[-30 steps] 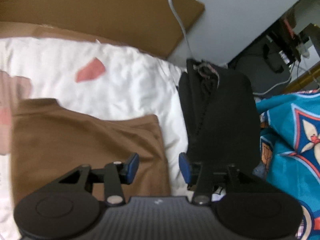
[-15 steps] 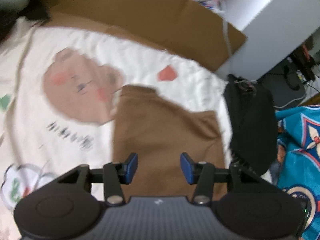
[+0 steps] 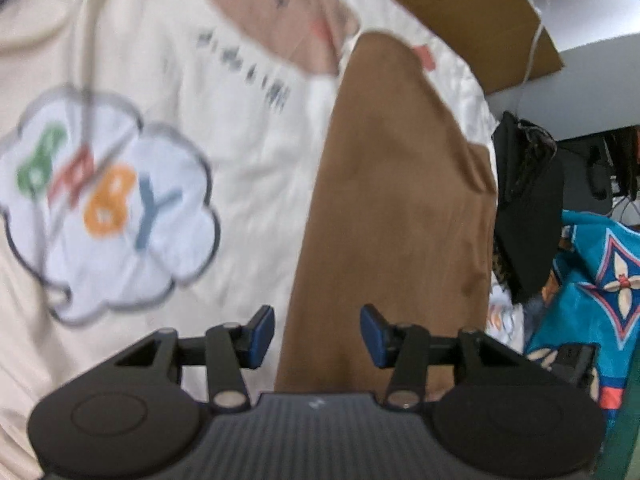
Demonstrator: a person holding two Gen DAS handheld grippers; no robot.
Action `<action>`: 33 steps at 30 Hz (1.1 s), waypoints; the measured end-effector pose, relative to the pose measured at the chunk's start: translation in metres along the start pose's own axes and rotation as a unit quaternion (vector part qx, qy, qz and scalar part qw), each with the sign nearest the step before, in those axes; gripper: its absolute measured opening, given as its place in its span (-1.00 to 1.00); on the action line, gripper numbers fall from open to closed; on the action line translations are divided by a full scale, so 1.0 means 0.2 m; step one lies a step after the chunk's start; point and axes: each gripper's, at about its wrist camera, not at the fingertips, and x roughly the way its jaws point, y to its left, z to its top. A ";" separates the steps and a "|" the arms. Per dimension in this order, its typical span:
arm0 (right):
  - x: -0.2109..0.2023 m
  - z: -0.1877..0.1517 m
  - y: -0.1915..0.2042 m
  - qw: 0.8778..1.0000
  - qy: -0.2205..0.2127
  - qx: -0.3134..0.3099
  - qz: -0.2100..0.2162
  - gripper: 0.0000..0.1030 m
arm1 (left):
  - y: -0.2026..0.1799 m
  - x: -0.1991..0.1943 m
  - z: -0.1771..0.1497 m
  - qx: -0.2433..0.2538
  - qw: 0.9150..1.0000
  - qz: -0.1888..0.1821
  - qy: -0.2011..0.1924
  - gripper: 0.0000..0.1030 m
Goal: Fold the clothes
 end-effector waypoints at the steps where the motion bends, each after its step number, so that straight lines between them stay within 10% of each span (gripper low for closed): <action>1: 0.01 0.00 0.00 1.000 -0.001 0.000 0.000 -0.06 | 0.01 0.02 -0.02 -0.002 1.000 -0.006 0.006 -0.04; 13: 0.01 -0.06 -0.03 1.000 -0.009 0.004 0.007 0.08 | 0.12 0.19 -0.18 -0.011 0.999 -0.031 0.027 0.03; 17: 0.00 -0.07 -0.04 1.000 -0.011 0.009 0.012 -0.16 | 0.13 0.20 -0.18 -0.015 0.998 -0.051 0.031 -0.54; 20: -0.03 -0.06 -0.06 1.000 -0.010 0.017 0.016 -0.15 | 0.14 0.20 -0.18 -0.011 0.998 -0.057 0.034 -0.57; 27: -0.05 -0.06 -0.07 0.999 -0.017 0.023 0.015 -0.07 | 0.20 0.19 -0.16 -0.024 0.996 -0.087 0.030 0.07; 33: 0.02 -0.07 -0.08 0.998 -0.004 0.045 0.048 -0.07 | 0.20 0.24 -0.14 -0.031 0.995 -0.098 0.019 -0.22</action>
